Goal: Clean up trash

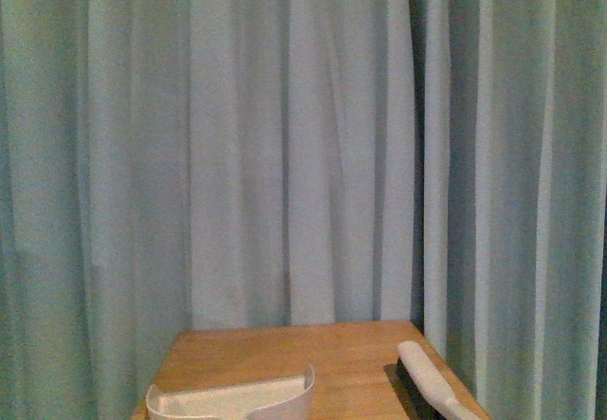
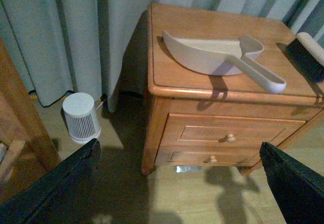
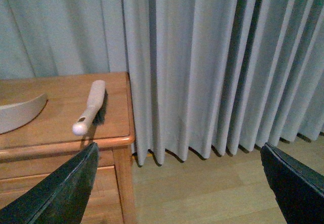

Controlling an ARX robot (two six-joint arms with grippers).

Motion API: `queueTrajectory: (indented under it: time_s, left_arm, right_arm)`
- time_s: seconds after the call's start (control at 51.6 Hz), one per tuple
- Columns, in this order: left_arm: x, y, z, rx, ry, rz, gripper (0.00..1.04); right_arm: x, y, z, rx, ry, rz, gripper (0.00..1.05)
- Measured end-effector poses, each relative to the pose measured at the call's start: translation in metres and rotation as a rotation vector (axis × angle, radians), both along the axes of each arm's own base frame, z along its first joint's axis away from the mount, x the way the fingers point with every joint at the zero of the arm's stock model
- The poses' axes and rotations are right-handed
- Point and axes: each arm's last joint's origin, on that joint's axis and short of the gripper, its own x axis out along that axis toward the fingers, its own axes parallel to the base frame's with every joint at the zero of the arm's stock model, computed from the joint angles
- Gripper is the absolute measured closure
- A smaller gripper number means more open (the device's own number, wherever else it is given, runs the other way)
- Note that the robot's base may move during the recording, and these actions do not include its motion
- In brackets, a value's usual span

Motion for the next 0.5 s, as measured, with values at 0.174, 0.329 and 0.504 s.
queueTrajectory:
  time_s: [0.174,0.329,0.504]
  left_arm:
    - [0.083,-0.028,0.059,0.124,0.068,-0.020,0.08]
    - [0.158,-0.078,0.095,0.224,0.223,-0.073,0.08]
    - [0.197,-0.117,0.107,0.253,0.272,-0.058,0.08]
  right_arm:
    - [0.000,0.000,0.000,0.000,0.000,0.000,0.07]
    - [0.000,0.000,0.000,0.000,0.000,0.000,0.07]
    - [0.000,0.000,0.000,0.000,0.000,0.000,0.07]
